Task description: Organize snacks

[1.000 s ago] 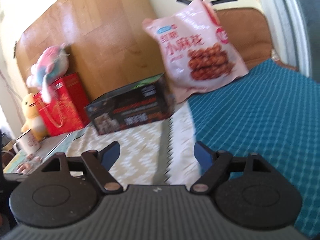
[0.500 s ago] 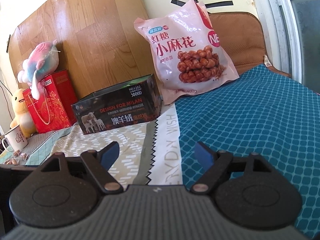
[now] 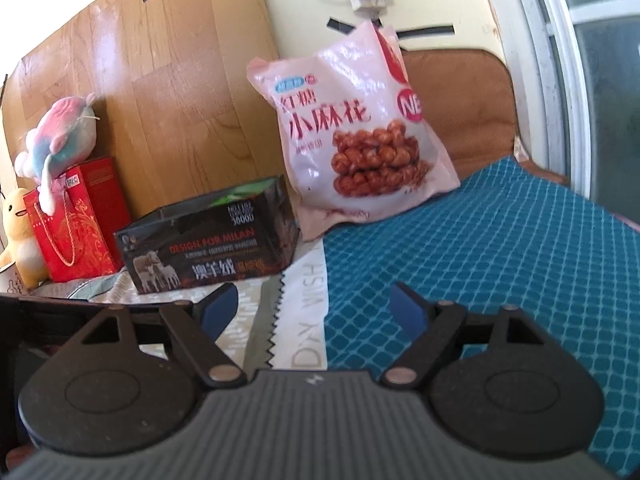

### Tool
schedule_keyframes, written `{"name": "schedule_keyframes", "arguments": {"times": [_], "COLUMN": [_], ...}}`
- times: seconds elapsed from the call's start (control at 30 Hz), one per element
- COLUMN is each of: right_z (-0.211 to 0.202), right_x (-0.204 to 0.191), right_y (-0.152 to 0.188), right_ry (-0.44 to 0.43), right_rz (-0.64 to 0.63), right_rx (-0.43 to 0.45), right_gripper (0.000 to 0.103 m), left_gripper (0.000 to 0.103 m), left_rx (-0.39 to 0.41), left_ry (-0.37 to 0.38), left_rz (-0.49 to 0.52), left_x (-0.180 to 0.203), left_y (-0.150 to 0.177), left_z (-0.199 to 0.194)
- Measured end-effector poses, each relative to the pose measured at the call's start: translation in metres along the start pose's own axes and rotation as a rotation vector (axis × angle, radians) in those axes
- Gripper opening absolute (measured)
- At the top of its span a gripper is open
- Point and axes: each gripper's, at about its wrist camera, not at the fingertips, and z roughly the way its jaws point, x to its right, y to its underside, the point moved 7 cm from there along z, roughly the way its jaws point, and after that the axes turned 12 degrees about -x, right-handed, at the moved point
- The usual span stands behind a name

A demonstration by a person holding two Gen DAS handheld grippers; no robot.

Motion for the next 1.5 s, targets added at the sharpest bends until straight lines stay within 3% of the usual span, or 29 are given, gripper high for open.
{"name": "schedule_keyframes", "arguments": {"times": [0.5,1.07,1.5], "right_z": [0.001,-0.006,-0.043], "right_x": [0.002,-0.001,-0.035], "right_y": [0.000,-0.001,-0.018], "right_ry": [-0.020,-0.001,-0.106], "right_rz": [0.022,0.009,-0.014], "right_rx": [0.000,0.008,0.057], "right_gripper": [0.086,0.086,0.089], "left_gripper": [0.103,0.103,0.103], "left_rx": [0.000,0.013,0.015], "left_ry": [0.008,-0.031,-0.041], "left_rz": [0.005,-0.004,-0.050], "left_x": [0.002,-0.014,-0.039], "left_y": [-0.002,0.012,0.027], "left_z": [0.003,-0.029,-0.054]}}
